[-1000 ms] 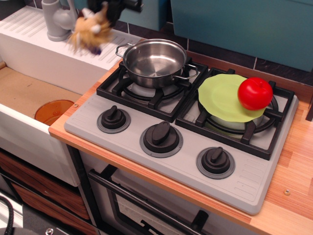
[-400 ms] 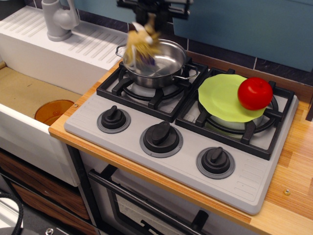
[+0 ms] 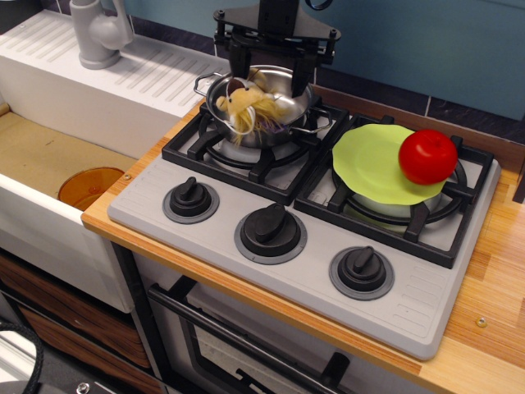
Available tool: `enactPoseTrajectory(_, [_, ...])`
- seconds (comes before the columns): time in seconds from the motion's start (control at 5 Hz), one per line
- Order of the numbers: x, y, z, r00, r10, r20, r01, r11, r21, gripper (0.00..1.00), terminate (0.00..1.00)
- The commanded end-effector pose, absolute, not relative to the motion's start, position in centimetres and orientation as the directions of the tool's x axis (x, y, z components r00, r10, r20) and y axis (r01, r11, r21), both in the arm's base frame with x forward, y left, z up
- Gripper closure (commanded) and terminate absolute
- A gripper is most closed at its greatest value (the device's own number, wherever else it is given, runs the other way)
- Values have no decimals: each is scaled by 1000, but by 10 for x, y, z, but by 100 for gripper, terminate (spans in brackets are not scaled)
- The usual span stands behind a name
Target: Put apple on plate and stuffedlion in pot or pan on stove
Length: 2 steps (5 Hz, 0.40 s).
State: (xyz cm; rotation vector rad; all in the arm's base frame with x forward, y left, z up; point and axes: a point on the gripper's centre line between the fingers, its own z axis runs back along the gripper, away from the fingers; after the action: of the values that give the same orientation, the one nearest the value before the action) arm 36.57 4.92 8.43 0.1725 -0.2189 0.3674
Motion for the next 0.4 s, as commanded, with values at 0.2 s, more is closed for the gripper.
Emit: enactPoseTrajectory(0.2, [365,37,150,910,299,288,-350,926,144,0,0])
